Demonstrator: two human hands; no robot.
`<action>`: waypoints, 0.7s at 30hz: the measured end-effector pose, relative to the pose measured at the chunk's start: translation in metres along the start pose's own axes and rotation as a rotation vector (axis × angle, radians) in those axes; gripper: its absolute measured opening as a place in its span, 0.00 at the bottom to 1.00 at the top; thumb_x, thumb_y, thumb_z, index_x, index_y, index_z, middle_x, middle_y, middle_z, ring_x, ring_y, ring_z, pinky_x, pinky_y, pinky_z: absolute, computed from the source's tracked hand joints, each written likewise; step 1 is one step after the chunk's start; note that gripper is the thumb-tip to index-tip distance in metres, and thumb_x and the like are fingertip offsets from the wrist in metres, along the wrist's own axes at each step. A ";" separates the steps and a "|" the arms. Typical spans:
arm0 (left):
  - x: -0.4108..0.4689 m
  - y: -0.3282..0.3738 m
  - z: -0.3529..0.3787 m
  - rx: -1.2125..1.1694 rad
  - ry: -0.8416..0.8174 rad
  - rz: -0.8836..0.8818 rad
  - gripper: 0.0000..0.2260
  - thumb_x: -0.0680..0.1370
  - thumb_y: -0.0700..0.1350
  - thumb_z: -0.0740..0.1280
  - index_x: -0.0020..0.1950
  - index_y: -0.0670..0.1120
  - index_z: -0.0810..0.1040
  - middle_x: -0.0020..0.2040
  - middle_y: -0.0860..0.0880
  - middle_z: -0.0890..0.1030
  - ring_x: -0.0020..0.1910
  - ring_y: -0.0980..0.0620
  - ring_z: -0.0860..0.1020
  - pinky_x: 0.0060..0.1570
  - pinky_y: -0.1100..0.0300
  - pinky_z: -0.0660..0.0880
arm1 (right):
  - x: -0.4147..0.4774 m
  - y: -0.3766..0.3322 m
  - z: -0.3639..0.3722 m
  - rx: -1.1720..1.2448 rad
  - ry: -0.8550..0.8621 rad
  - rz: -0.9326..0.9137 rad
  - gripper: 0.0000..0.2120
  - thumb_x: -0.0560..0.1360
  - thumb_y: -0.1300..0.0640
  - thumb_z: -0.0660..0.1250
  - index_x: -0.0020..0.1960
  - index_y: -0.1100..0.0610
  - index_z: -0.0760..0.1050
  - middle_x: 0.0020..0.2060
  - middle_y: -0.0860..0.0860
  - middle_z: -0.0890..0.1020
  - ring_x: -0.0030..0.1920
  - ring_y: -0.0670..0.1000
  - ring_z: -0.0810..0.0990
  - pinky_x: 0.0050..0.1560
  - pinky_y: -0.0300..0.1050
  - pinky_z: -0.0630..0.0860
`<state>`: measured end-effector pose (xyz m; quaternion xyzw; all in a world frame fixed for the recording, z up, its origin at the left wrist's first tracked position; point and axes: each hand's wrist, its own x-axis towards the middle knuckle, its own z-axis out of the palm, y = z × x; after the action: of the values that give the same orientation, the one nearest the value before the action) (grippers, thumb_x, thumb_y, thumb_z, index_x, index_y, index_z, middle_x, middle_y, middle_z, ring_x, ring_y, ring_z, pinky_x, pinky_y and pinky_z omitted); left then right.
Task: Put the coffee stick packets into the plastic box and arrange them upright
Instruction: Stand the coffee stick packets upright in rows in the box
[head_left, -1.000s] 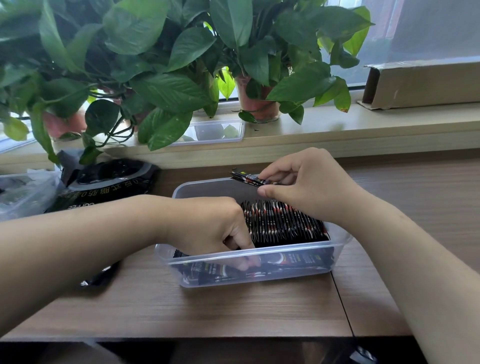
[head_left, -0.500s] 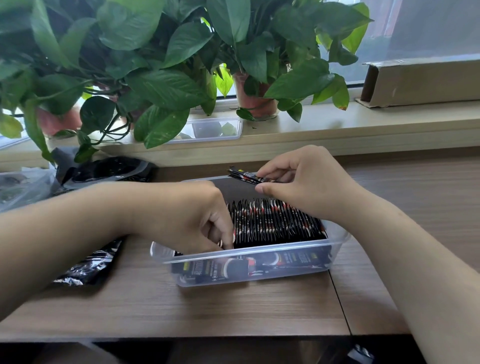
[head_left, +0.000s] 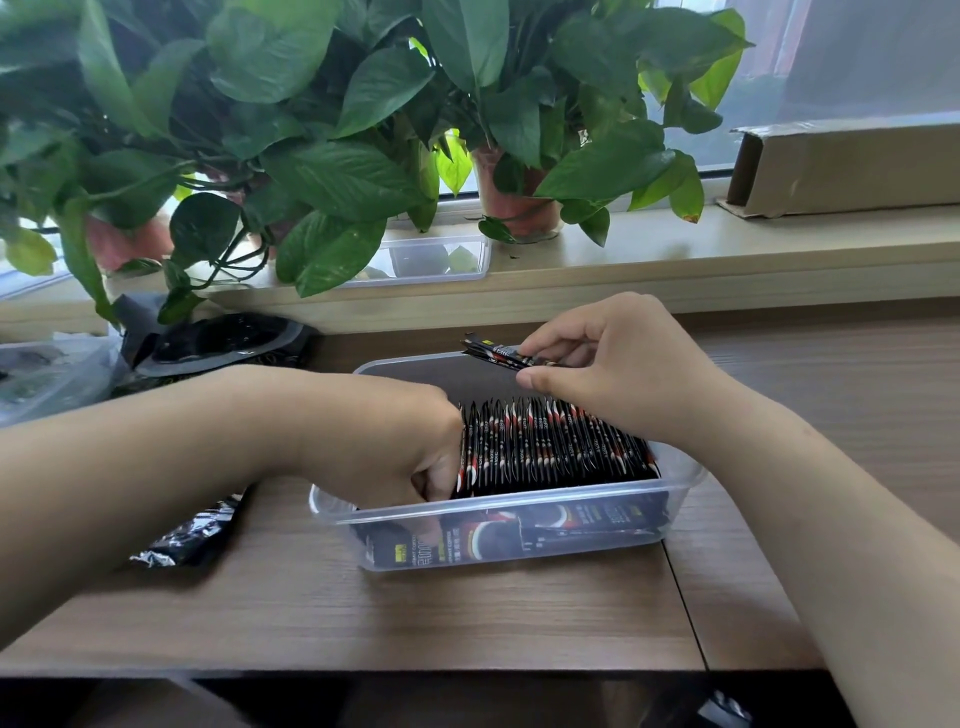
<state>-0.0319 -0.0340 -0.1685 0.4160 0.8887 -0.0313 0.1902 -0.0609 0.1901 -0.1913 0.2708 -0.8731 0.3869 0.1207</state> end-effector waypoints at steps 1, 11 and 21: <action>0.000 0.000 0.002 0.007 0.010 0.018 0.09 0.72 0.57 0.74 0.38 0.53 0.85 0.27 0.50 0.74 0.27 0.56 0.69 0.27 0.67 0.62 | 0.000 0.000 0.000 0.002 0.001 -0.001 0.11 0.69 0.50 0.78 0.51 0.50 0.86 0.38 0.43 0.86 0.39 0.41 0.83 0.43 0.34 0.80; -0.010 -0.004 -0.005 -0.216 0.028 -0.092 0.04 0.73 0.46 0.74 0.38 0.49 0.84 0.30 0.54 0.82 0.26 0.60 0.76 0.29 0.72 0.69 | -0.001 -0.001 0.000 0.021 0.002 -0.006 0.10 0.69 0.51 0.78 0.50 0.51 0.86 0.37 0.44 0.86 0.39 0.41 0.84 0.43 0.34 0.80; -0.002 -0.012 0.000 0.083 0.151 -0.037 0.14 0.66 0.55 0.78 0.30 0.52 0.74 0.25 0.56 0.73 0.28 0.56 0.74 0.28 0.69 0.67 | -0.001 -0.001 0.001 0.016 0.004 -0.011 0.09 0.69 0.52 0.78 0.49 0.50 0.86 0.37 0.45 0.86 0.38 0.43 0.84 0.44 0.42 0.82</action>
<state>-0.0394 -0.0430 -0.1687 0.4084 0.9059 -0.0401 0.1046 -0.0597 0.1888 -0.1913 0.2756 -0.8683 0.3938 0.1225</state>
